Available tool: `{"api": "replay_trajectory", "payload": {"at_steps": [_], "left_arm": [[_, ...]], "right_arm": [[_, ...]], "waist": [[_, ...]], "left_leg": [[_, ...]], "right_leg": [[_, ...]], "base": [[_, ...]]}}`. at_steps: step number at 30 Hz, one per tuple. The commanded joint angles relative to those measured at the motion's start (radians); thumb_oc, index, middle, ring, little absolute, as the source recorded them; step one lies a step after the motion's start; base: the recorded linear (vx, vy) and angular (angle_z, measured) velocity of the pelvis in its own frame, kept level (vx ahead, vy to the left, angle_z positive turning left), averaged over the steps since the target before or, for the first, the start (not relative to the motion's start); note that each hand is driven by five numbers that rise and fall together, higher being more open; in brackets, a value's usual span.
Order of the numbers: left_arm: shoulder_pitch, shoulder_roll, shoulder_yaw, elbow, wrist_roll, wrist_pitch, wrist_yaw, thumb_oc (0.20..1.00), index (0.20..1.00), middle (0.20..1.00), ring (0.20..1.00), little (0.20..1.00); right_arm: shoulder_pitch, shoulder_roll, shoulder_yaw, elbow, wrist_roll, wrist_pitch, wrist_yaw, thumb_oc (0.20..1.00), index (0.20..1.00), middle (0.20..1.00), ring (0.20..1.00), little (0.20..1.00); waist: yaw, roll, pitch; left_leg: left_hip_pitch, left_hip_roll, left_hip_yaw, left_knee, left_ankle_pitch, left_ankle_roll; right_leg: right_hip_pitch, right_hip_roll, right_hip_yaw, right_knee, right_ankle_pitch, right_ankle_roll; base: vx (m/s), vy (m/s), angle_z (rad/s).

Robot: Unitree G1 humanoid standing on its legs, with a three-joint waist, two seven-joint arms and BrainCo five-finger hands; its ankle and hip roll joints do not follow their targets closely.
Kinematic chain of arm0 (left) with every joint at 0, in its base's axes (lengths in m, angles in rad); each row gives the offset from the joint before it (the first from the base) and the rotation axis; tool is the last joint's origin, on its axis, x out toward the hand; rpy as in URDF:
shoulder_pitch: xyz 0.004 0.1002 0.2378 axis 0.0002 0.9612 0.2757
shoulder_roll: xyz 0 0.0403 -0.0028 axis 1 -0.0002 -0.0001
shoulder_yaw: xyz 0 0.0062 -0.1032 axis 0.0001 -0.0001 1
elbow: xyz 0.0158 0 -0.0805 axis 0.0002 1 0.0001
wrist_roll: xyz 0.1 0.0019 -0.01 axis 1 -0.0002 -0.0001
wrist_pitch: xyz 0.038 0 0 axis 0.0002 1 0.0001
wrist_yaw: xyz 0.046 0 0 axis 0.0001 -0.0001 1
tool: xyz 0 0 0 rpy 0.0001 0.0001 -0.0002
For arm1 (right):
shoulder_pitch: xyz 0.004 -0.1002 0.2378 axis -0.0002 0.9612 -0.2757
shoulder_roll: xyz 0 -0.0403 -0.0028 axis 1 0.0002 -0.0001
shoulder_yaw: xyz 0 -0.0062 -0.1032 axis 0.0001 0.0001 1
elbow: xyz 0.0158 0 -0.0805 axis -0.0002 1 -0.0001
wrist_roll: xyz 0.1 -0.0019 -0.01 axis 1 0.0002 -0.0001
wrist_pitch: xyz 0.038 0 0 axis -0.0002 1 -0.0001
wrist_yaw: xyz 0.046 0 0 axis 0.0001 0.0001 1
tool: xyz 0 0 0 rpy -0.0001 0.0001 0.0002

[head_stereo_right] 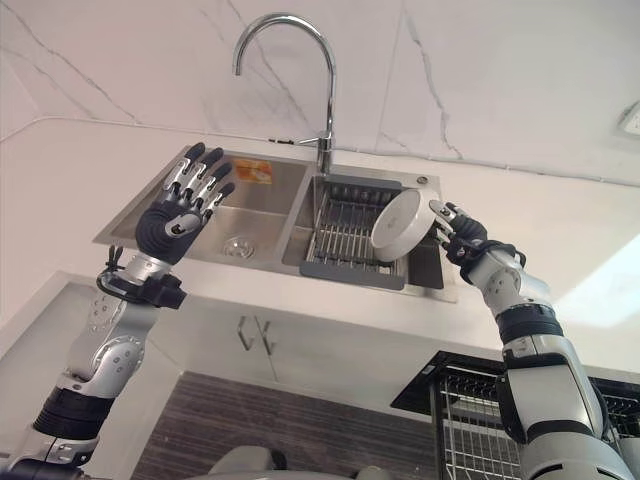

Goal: Place the dishes in the dishwasher.

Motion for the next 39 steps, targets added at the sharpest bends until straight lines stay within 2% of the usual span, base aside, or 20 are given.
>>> {"api": "replay_trajectory", "payload": {"at_steps": [1, 10, 39], "left_arm": [[-0.074, 0.039, -0.023, -0.020, -0.065, -0.020, -0.002, 1.000, 1.000, 1.000, 1.000, 1.000], [-0.081, 0.040, -0.031, -0.013, -0.063, -0.018, -0.004, 1.000, 1.000, 1.000, 1.000, 1.000], [-0.074, 0.056, -0.027, -0.015, -0.070, 0.005, 0.018, 1.000, 1.000, 1.000, 1.000, 1.000]], "right_arm": [[-0.128, -0.043, 0.047, 0.046, 0.054, -0.027, 0.033, 1.000, 1.000, 1.000, 1.000, 1.000], [-0.141, -0.034, 0.059, 0.081, 0.054, 0.003, 0.048, 1.000, 1.000, 1.000, 1.000, 1.000], [-0.140, -0.016, 0.063, 0.151, 0.057, 0.014, 0.024, 1.000, 1.000, 1.000, 1.000, 1.000]], "waist": [[0.035, -0.024, -0.047], [0.039, -0.022, -0.045], [0.045, -0.016, -0.039]], "left_leg": [[0.000, 0.028, -0.017, 0.038, -0.056, -0.065], [0.001, 0.027, -0.023, 0.038, -0.054, -0.065], [0.011, 0.029, -0.028, 0.038, -0.053, -0.066]], "right_leg": [[0.043, -0.017, -0.020, -0.050, 0.043, 0.058], [0.049, -0.016, -0.024, -0.050, 0.040, 0.056], [0.061, -0.013, -0.020, -0.050, 0.036, 0.054]], "base": [[0.02, -0.012, 0.12], [0.01, -0.003, 0.03], [0.00, -0.001, 0.01]]}}
